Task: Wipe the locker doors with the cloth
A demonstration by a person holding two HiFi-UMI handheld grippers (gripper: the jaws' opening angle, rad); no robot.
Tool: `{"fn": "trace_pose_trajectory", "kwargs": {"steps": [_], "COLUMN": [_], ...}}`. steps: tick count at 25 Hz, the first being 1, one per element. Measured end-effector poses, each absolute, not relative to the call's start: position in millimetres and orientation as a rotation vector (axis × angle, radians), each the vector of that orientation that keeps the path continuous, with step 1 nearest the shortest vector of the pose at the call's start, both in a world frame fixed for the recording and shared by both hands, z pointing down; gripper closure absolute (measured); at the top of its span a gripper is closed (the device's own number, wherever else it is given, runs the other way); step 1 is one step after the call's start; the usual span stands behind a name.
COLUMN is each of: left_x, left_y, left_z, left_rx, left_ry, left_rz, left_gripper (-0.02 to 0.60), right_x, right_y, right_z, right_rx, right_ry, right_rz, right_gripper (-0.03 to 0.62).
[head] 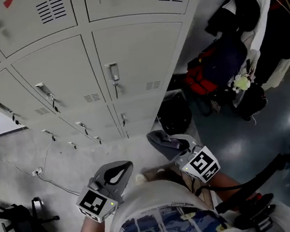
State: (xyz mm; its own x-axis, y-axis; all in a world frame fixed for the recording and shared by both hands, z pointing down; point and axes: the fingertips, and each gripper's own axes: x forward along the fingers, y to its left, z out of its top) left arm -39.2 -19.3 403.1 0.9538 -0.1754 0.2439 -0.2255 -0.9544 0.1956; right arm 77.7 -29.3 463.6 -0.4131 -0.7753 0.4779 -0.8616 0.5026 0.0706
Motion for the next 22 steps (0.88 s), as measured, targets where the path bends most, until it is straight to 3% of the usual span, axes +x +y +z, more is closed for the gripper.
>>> {"fn": "trace_pose_trajectory", "kwargs": {"steps": [22], "left_x": [-4.5], "left_y": [18.1], "left_z": [397.8], "left_rx": [2.918], "left_ry": [-0.201], "left_rz": [0.350], "left_gripper": [0.577], "right_x": [73.9], "right_y": [16.5], "right_z": [410.5], "right_rx": [1.398], "right_ry": [-2.403], "right_rz": [0.129], "right_gripper": [0.507]}}
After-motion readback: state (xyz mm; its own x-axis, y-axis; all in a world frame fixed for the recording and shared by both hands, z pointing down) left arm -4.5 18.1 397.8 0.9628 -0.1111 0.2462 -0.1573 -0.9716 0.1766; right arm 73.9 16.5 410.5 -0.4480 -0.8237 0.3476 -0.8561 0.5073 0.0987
